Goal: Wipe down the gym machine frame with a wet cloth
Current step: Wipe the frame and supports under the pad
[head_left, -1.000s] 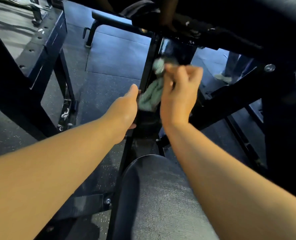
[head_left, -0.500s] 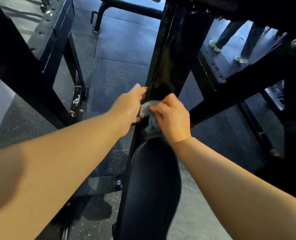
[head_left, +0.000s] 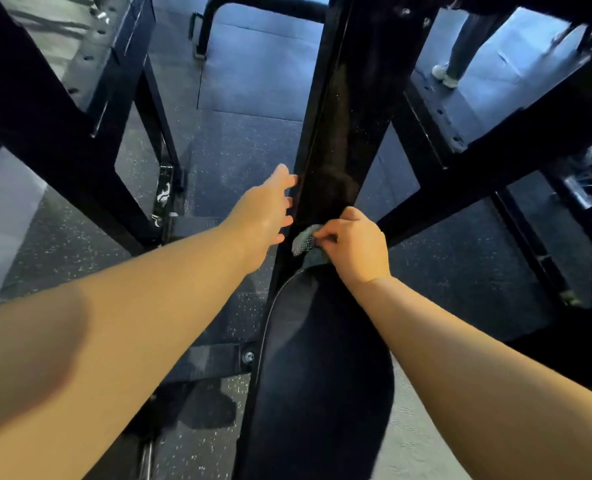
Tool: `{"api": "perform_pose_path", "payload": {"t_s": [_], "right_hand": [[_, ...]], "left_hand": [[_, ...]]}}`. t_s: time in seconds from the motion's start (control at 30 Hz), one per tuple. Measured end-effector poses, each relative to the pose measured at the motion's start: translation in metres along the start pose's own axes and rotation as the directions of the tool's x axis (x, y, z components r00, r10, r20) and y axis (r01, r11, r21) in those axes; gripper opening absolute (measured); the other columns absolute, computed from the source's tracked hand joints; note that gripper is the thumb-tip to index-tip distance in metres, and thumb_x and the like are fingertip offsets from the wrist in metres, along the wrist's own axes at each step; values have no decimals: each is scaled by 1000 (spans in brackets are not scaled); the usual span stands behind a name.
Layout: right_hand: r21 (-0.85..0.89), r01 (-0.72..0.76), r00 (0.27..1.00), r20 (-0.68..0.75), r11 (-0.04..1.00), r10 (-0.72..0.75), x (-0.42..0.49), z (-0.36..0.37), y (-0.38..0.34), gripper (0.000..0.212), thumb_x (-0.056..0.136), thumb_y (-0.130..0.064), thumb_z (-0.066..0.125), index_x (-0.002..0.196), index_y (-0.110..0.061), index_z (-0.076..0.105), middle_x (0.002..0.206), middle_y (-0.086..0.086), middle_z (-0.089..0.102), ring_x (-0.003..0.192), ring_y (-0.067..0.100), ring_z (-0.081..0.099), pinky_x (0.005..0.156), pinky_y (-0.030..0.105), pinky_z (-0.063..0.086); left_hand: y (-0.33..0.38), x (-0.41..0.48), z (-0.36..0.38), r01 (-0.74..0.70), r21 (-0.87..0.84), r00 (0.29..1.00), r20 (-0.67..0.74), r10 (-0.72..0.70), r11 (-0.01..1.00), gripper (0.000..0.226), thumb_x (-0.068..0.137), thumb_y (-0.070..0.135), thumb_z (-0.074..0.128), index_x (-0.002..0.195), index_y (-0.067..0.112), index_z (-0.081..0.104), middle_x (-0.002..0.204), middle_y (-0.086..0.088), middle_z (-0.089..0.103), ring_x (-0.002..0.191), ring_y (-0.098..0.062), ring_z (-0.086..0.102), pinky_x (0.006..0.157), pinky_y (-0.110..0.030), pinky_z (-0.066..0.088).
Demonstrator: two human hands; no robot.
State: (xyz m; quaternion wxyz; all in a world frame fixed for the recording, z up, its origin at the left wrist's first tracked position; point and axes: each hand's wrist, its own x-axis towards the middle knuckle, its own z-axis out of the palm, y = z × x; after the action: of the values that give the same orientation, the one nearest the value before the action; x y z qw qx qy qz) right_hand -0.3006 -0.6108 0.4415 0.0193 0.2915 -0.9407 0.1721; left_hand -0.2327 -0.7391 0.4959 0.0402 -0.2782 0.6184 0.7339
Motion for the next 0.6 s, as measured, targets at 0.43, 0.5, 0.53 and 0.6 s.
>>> {"api": "perform_pose_path", "payload": {"t_s": [0.43,0.5,0.53,0.6], "right_hand": [[282,102,835,-546,954,73,33,-49,-43,21,90,-10,56,107,-10,69,101,10,56,88,17,49,71,11,29],[295,134,809,-584,946,67,36,-59,-42,19,87,-3,61,101,-10,71,95,-1,53,82,7,48,66,12,32],[321,132,783,-614,938,100,39,-69,-46,19,86,-1,62,99,-10,72,95,-6,50,82,4,47,67,10,35],[437,63,696,-664,897,274,51,-87,-57,18,88,-1,61,102,-9,70,96,-9,49,78,1,47,69,4,36]], "left_hand": [[70,-7,-3,-244,163,968,-26,251,956,49,98,52,30,141,32,41,145,7,42,131,-19,41,111,-46,31],[76,-12,-2,-273,182,959,-27,283,944,43,98,48,32,135,31,46,139,8,46,127,-18,45,109,-45,34],[81,-15,-1,-299,191,951,-13,308,935,35,99,46,32,126,33,50,133,10,48,123,-17,46,107,-44,36],[90,-23,4,-344,222,936,5,352,912,21,101,38,30,92,37,50,107,18,47,104,-16,44,91,-29,42]]}}
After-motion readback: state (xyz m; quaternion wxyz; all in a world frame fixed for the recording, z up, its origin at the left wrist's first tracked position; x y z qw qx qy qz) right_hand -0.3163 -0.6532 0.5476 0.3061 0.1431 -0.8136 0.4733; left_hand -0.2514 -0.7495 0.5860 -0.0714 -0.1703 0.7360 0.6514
